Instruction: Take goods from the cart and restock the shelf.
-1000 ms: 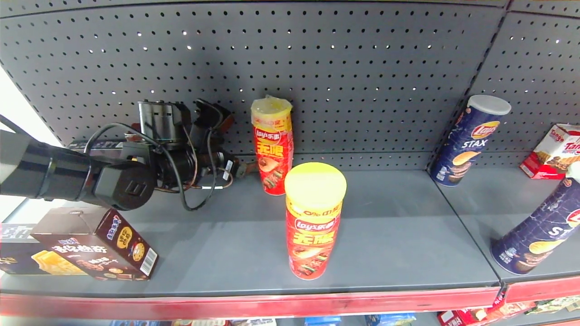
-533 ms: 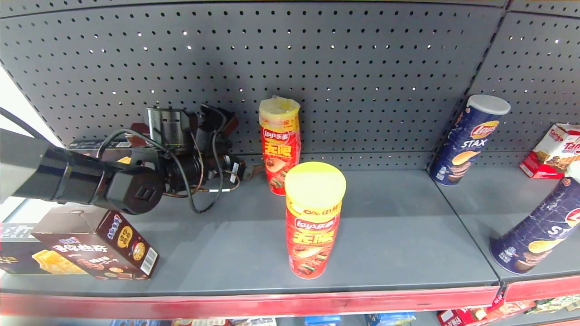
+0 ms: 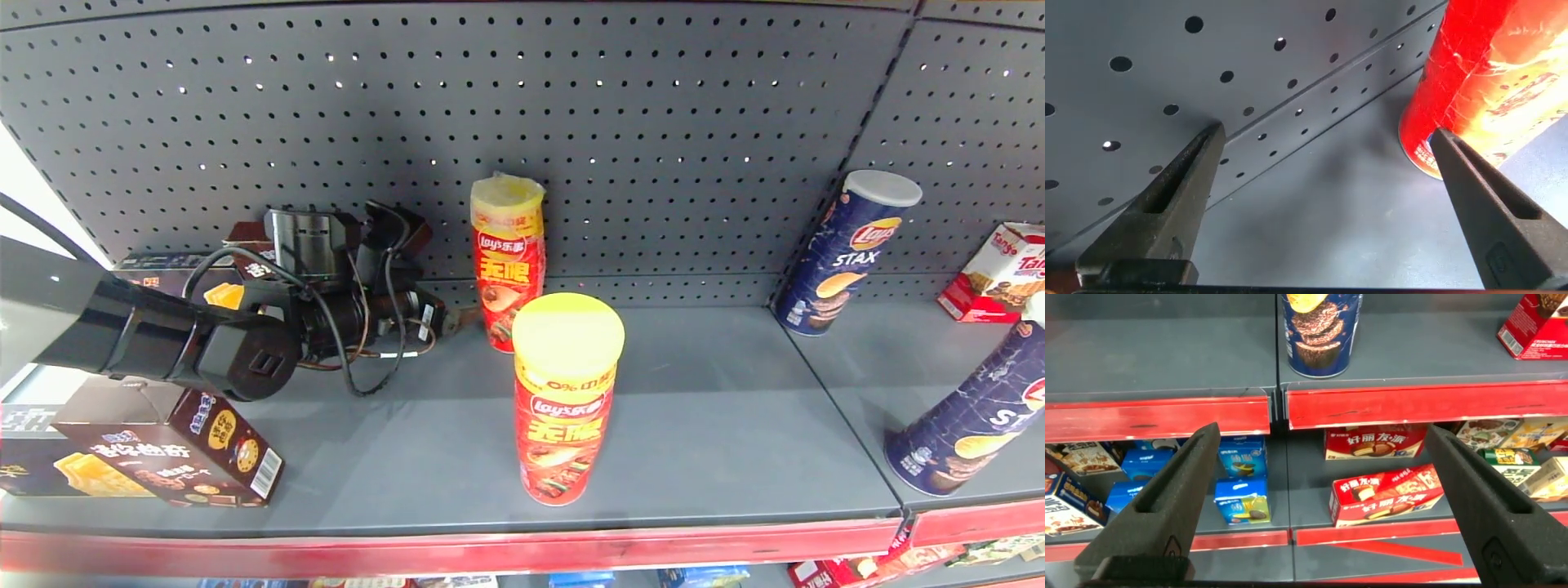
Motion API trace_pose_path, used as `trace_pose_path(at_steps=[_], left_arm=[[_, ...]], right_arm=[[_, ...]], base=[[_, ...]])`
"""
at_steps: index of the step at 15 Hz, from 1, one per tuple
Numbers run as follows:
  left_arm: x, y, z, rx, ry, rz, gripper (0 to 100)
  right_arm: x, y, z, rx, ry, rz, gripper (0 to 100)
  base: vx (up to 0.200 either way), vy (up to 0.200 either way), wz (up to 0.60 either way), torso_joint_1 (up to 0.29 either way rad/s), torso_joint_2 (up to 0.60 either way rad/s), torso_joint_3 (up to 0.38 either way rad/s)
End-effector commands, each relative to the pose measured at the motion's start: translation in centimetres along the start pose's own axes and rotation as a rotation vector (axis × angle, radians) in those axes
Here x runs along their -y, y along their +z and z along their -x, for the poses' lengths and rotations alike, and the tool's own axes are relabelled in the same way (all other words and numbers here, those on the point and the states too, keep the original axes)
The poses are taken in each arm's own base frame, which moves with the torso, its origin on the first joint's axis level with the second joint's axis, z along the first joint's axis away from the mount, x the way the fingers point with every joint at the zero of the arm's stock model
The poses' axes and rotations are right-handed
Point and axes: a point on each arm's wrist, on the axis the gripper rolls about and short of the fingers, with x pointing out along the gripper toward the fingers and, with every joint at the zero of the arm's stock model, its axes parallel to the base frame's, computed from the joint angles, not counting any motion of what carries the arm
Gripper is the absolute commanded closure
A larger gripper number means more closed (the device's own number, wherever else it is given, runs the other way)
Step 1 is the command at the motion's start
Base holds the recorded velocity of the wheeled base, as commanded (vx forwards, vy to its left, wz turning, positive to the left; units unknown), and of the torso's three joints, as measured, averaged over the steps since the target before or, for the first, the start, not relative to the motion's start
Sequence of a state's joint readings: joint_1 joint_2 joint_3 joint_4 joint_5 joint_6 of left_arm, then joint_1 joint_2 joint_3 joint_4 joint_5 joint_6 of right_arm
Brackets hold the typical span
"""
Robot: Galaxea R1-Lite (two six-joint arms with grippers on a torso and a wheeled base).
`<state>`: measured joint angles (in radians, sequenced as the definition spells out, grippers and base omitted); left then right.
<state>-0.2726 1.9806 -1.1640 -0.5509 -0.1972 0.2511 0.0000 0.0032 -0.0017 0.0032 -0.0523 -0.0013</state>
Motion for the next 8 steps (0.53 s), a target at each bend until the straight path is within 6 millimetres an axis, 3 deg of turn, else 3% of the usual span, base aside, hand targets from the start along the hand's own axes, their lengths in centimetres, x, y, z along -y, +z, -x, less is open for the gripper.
trace_pose_path(at_steps=[1, 8], left_arm=[[0.02, 0.03, 0.05, 0.001, -0.001, -0.001, 0], [-0.08, -0.08, -0.53, 0.001, 0.005, -0.009, 0]], right_arm=[[0.0, 0.0, -0.01, -0.001, 0.0, 0.0, 0], [0.0, 0.0, -0.01, -0.001, 0.0, 0.0, 0]], base=[[0.0, 0.0, 0.0, 0.0, 0.0, 0.0], [0.0, 0.0, 0.0, 0.0, 0.0, 0.0]])
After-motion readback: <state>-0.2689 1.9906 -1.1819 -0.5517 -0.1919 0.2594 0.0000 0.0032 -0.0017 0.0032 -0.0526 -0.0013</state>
